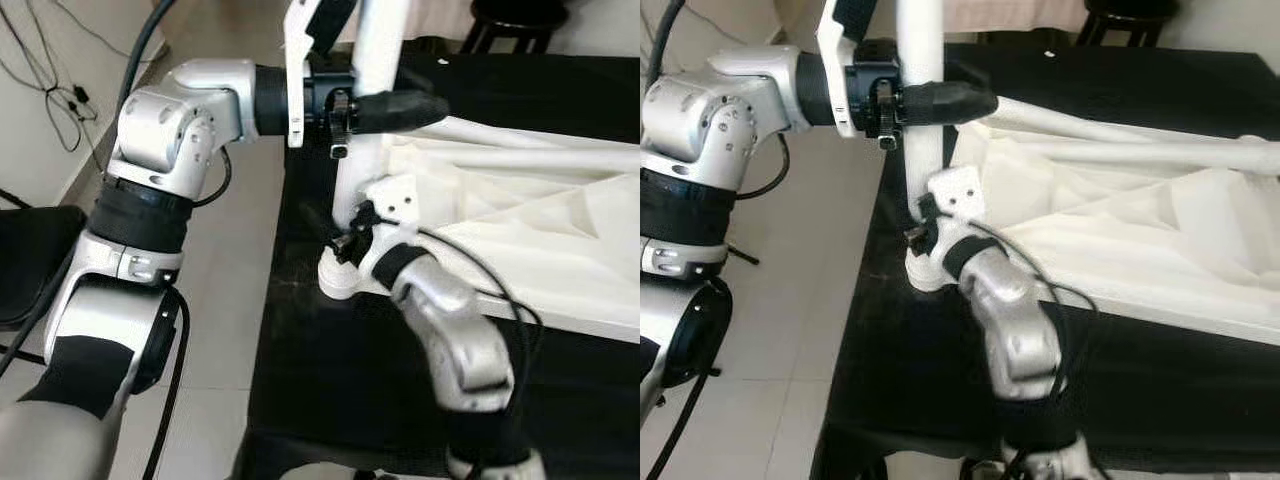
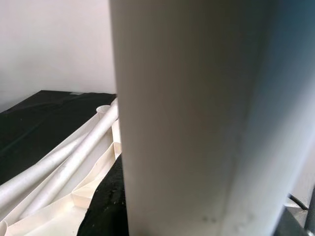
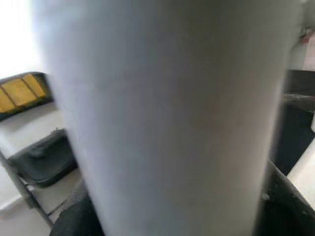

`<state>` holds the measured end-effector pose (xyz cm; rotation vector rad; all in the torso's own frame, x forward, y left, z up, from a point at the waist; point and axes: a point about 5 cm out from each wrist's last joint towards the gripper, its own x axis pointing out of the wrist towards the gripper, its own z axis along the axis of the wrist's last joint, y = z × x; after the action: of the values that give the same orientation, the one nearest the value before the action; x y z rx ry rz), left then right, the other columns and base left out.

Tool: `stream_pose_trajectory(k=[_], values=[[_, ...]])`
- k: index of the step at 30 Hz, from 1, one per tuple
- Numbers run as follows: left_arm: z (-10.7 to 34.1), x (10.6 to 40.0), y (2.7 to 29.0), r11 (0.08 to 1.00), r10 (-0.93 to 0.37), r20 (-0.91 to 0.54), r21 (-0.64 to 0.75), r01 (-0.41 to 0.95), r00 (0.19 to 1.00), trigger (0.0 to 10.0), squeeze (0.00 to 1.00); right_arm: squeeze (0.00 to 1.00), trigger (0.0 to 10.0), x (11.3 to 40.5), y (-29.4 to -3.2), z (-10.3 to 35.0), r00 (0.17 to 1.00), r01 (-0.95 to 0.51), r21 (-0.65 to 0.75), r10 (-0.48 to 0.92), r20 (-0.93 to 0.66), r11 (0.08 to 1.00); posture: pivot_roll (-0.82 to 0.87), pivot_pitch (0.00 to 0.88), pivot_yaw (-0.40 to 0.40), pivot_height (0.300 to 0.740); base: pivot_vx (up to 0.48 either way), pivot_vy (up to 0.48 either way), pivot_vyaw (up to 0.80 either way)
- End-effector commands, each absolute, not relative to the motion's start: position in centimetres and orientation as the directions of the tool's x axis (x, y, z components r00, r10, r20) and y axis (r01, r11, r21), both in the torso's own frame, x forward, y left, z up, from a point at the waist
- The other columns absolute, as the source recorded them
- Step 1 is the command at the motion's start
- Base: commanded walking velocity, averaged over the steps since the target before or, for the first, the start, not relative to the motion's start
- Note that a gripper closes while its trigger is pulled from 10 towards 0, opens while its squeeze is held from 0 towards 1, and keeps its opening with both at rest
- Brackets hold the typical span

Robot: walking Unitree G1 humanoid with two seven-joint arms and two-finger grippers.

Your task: Building children table

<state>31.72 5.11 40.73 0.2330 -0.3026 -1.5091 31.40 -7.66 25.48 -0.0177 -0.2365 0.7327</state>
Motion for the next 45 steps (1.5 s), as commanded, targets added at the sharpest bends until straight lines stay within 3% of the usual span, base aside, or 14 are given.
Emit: stream_pose_trajectory(k=[1,6,7,15,17,28,29,30,31,32,37,38,41,45], values=[[40.4,30.7,3.5,-0.057,-0.998,0.008,0.337,0.94,-0.064,0.0,0.0,1.0,10.0,31.7,-6.7,26.9,0.507,-0.835,-0.122,0.837,0.207,0.536,0.01,0.218,-0.002,0.74,0.0,0.0,0.0],[40.7,30.6,3.4,-0.058,-0.998,0.012,0.344,0.937,-0.066,0.0,0.0,0.93,10.0,33.6,-8.2,28.4,0.178,-0.958,-0.209,0.98,0.092,0.194,0.03,0.22,0.008,0.74,0.0,0.0,0.0],[40.8,30.6,3.4,-0.058,-0.998,0.011,0.344,0.937,-0.066,0.0,0.0,0.0,10.0,34.0,-8.1,28.3,0.133,-0.969,-0.199,0.989,0.066,0.143,0.05,0.224,0.014,0.74,0.0,0.0,0.0],[40.9,30.5,3.5,-0.059,-0.998,0.008,0.344,0.937,-0.066,0.0,0.0,0.0,10.0,34.8,-7.4,27.5,-0.002,-0.985,-0.172,1.0,-0.024,-0.006,0.08,0.227,0.027,0.74,0.0,0.0,0.0],[40.9,30.5,3.5,-0.062,-0.998,0.007,0.344,0.937,-0.068,0.0,0.0,0.0,0.0,34.8,-7.3,27.2,-0.038,-0.988,-0.151,0.999,-0.038,-0.044,0.09,0.227,0.027,0.74,0.0,0.0,0.0],[40.9,30.5,3.2,-0.069,-0.997,0.008,0.346,0.936,-0.076,0.0,0.0,0.0,0.0,35.6,-8.0,27.2,-0.107,-0.984,-0.14,0.993,-0.041,-0.111,0.08,0.23,0.029,0.74,0.0,0.0,0.0],[40.9,30.6,3.1,-0.062,-0.998,0.006,0.354,0.933,-0.069,4.0,0.0,0.0,0.0,35.6,-8.2,27.0,-0.101,-0.984,-0.143,0.994,-0.041,-0.106,0.08,0.231,0.031,0.74,0.0,0.0,0.0],[40.9,30.7,3.1,-0.046,-0.999,0.011,0.363,0.931,-0.053,10.0,0.0,0.0,0.0,35.7,-8.3,26.9,-0.086,-0.985,-0.148,0.996,-0.036,-0.091,0.08,0.232,0.032,0.74,0.0,0.0,0.0],[40.9,30.7,3.1,-0.046,-0.999,0.011,0.363,0.931,-0.053,10.0,0.0,0.0,0.0,35.7,-8.3,26.9,-0.086,-0.985,-0.148,0.996,-0.036,-0.091,0.08,0.232,0.032,0.74,0.0,0.0,0.0],[40.9,30.9,3.1,-0.031,-0.999,0.019,0.355,0.935,-0.04,10.0,1.0,0.0,0.0,35.8,-8.4,26.9,-0.069,-0.984,-0.16,0.997,-0.027,-0.072,0.08,0.23,0.031,0.74,0.0,0.0,0.0],[40.9,31.2,3.2,0.003,-1.0,0.026,0.356,0.935,-0.007,10.0,1.0,0.0,0.0,36.2,-9.1,26.8,0.066,-0.965,-0.256,0.998,-0.017,0.06,0.07,0.232,0.021,0.74,0.0,0.0,0.0],[40.9,31.2,3.3,0.005,-1.0,0.024,0.361,0.932,-0.003,10.0,0.09,0.0,0.0,36.1,-9.4,26.8,0.095,-0.957,-0.275,0.995,-0.005,0.09,0.07,0.234,0.014,0.74,0.0,0.0,0.0],[40.9,30.9,3.7,-0.01,-1.0,0.008,0.368,0.93,-0.014,10.0,0.0,0.0,0.0,35.4,-9.8,26.3,0.172,-0.931,-0.324,0.985,0.011,0.166,0.06,0.241,0.003,0.74,0.0,0.0,0.0],[40.8,30.1,5.7,0.003,-1.0,0.01,0.359,0.933,0.0,10.0,0.0,0.0,0.0,31.7,-9.3,22.0,0.502,-0.821,-0.283,0.863,0.052,0.495,0.07,0.252,-0.001,0.74,0.0,0.0,0.0]])
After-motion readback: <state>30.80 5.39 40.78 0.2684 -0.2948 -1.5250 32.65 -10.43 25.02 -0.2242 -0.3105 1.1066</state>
